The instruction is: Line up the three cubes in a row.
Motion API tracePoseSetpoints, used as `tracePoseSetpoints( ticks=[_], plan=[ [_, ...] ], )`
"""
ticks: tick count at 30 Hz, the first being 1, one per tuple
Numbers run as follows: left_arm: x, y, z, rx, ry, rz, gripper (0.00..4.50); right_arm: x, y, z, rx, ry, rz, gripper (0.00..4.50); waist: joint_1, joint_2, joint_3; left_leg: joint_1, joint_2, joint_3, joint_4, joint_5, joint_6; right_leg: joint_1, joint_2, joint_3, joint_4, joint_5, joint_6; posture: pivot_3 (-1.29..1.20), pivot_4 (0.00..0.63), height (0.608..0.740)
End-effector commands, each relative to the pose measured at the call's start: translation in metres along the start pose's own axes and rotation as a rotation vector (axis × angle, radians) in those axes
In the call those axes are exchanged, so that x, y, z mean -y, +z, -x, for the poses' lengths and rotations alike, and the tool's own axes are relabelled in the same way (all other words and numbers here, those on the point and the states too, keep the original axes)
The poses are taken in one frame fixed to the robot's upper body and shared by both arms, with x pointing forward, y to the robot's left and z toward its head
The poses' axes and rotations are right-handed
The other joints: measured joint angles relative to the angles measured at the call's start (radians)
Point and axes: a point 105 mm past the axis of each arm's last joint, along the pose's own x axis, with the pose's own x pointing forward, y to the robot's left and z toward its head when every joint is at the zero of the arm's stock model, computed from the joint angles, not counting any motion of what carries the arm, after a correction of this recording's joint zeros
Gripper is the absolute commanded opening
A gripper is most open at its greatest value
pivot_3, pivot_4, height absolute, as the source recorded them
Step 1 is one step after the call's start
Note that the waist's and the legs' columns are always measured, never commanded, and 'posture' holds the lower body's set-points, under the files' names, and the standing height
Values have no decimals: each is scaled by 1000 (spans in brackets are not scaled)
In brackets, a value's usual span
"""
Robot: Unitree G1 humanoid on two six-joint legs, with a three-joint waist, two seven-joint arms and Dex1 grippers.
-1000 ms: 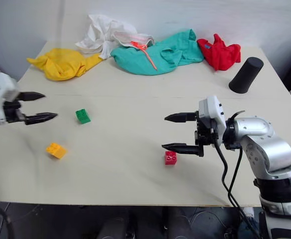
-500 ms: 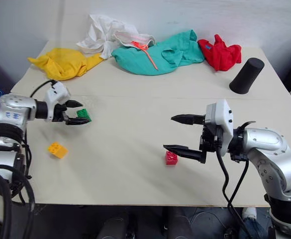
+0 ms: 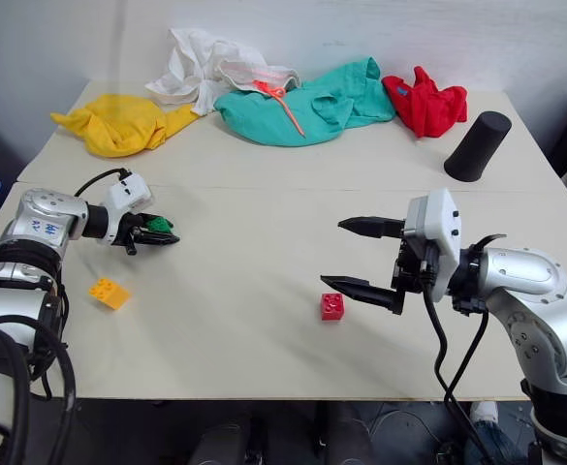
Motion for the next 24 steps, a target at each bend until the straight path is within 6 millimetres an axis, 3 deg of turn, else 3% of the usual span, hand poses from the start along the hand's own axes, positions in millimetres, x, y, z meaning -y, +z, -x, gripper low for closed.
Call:
tracePoseSetpoints(
  ticks=[1, 4, 8, 15, 24],
  plan=[
    [-1, 26, 16, 94, -48, -55, 1523, -4, 3, 2, -15, 22, 36, 4500, 0, 0, 0, 0, 0, 0, 0, 0, 0, 0, 0, 0, 0, 0, 0, 0, 150, 740],
    [26, 49, 12, 145, -251, -161, 1523, -5, -9, 9, -64, 47, 4, 4500, 2, 0, 0, 0, 0, 0, 0, 0, 0, 0, 0, 0, 0, 0, 0, 0, 150, 740],
    [78, 60, 3, 137, -464, -363, 1523, -3, -19, 20, -121, 39, 3, 4500, 2, 0, 0, 0, -1, -1, 1, 0, 1, 1, -1, 0, 0, 0, 0, 0, 150, 740],
    [144, 67, -23, 93, -510, -441, 1523, -12, -35, 40, -250, 112, 17, 4500, 2, 0, 0, 0, 1, -3, 3, 0, 0, 2, -1, 9, 0, 0, 0, 0, 150, 740],
    [175, 69, -50, 79, -476, -417, 1523, -10, -36, 38, -252, 128, 15, 4500, 7, 0, 0, 1, 1, -3, 3, 0, 0, 3, -2, 11, 0, 0, 0, 0, 150, 740]
  ],
)
